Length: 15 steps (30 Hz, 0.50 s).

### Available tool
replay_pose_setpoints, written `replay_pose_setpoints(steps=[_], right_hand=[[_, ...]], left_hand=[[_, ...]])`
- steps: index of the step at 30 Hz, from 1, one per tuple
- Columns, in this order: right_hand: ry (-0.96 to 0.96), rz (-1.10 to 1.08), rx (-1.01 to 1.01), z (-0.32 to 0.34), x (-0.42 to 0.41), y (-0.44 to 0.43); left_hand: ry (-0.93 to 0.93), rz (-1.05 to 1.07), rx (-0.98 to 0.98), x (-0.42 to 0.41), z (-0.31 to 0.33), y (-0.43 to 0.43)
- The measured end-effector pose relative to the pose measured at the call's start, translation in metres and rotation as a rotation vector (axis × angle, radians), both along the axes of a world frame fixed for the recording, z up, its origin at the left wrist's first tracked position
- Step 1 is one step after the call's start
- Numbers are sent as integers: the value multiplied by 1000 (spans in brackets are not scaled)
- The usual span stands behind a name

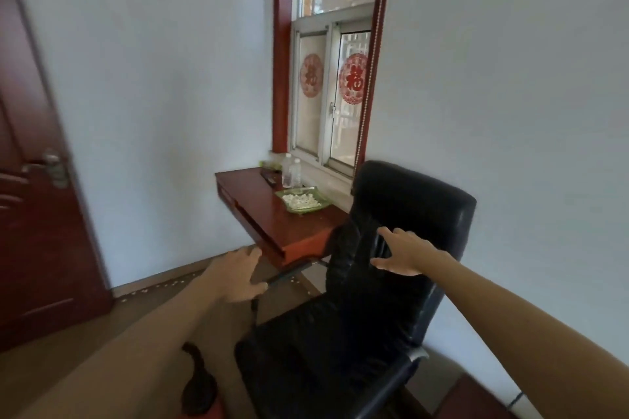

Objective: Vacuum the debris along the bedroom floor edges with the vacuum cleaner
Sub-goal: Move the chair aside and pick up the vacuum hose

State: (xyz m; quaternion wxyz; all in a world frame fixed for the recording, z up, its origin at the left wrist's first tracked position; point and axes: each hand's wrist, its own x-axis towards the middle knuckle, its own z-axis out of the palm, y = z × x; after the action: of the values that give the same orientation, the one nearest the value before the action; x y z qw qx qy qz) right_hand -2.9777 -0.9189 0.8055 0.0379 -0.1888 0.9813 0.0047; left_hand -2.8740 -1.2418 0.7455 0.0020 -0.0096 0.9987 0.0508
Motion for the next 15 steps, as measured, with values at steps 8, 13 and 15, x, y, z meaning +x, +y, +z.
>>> replay_pose_setpoints(steps=[8, 13, 15], right_hand=[[-8, 260, 28, 7, 69, -179], [4, 457, 37, 7, 110, -279], [-5, 524, 42, 7, 122, -316]], left_hand=[[11, 256, -58, 141, 15, -146], [-8, 430, -78, 213, 19, -207], [-9, 496, -87, 239, 16, -228]])
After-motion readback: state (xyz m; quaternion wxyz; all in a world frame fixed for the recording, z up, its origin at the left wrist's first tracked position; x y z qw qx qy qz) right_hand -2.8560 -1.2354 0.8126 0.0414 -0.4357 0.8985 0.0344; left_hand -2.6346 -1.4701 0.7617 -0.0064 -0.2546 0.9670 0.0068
